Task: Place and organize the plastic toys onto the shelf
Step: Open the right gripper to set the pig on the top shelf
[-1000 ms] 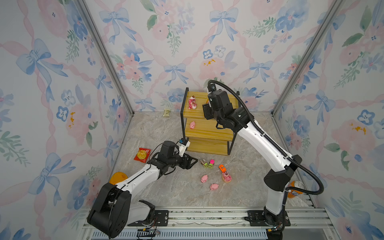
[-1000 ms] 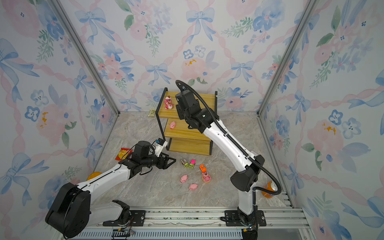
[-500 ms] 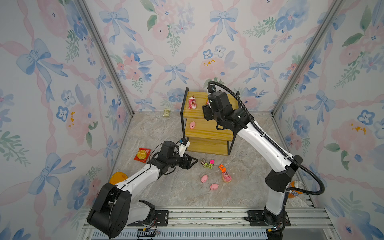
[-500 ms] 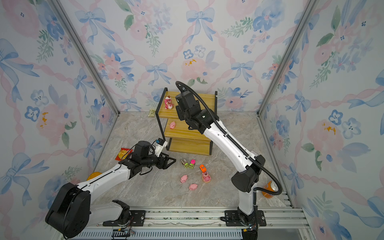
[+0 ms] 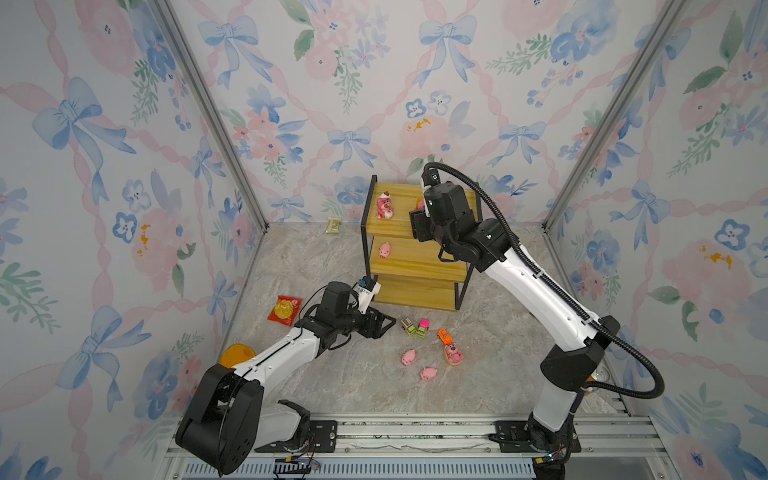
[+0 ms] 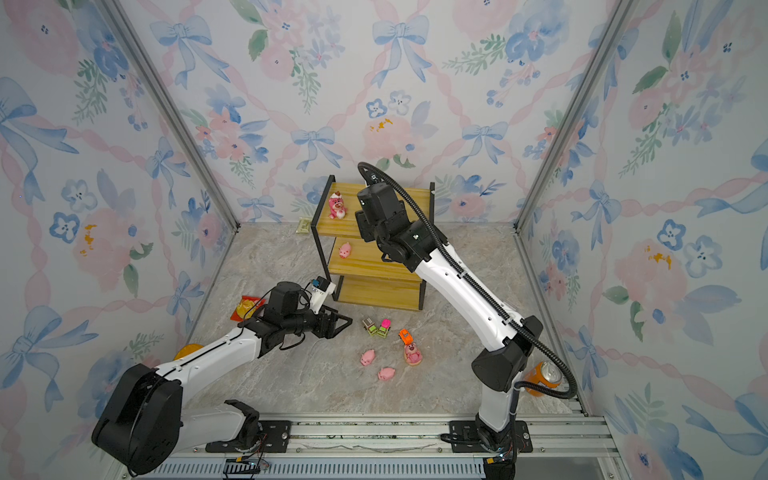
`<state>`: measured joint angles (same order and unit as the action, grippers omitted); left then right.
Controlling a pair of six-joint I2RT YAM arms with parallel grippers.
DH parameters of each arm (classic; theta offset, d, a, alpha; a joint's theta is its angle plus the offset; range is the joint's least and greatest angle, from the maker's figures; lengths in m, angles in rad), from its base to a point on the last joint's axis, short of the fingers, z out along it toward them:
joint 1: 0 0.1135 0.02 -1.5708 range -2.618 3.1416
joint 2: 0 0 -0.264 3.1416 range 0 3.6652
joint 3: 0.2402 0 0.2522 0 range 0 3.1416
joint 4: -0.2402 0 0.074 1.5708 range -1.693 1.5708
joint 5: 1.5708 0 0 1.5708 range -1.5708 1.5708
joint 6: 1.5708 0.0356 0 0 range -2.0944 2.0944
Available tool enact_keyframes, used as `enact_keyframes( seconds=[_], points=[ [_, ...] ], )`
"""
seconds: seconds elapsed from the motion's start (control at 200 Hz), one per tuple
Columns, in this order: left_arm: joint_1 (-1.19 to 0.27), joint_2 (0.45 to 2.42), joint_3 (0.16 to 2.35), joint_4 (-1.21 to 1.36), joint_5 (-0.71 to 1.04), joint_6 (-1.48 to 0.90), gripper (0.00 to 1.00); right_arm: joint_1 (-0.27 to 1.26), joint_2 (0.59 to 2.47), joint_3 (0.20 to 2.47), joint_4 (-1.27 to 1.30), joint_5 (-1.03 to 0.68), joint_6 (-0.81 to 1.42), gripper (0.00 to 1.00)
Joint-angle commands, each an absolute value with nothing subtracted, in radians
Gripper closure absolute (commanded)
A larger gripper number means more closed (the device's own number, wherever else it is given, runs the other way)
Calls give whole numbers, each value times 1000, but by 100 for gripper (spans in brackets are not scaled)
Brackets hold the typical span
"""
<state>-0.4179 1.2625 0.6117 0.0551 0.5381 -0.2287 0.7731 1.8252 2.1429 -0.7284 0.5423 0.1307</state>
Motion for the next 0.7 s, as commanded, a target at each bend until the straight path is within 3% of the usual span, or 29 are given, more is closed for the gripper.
enact_keyframes(
  seconds=[0.0, 0.695],
  points=[
    [-414, 1269, 630, 61, 554, -220, 24, 769, 1796, 2131, -718, 543, 131, 28],
    [-414, 1275, 629, 62, 555, -219, 24, 771, 1771, 2102, -713, 520, 139, 24]
  ],
)
